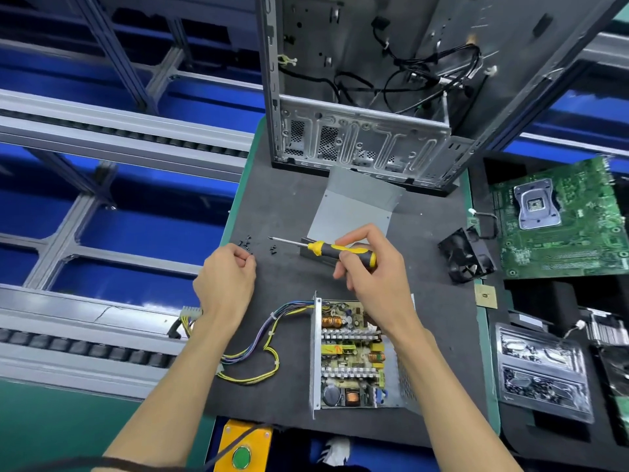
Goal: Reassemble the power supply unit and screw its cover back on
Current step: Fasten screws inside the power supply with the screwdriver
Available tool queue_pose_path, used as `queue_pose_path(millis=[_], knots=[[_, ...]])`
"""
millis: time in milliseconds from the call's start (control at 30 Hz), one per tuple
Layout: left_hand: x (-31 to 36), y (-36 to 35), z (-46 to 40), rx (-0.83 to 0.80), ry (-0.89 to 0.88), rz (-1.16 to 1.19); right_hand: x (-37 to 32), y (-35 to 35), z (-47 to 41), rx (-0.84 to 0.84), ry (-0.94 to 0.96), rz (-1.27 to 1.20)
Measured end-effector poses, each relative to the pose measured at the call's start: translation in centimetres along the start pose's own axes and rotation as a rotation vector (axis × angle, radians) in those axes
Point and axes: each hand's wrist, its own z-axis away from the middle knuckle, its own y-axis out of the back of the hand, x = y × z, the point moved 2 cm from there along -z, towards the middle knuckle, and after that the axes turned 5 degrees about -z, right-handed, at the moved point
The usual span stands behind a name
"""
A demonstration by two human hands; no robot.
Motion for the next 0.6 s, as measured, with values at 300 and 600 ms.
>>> queue_pose_path(millis=[300, 600], knots=[[3.6, 2.9, 2.3, -0.167, -0.072, 0.7, -0.1, 2.8, 0.4, 0.097, -0.04, -0.201], [8.4, 3.7, 4.8, -0.549, -0.028, 1.162, -0.9, 6.8, 1.7, 0.237, -0.053, -0.403]])
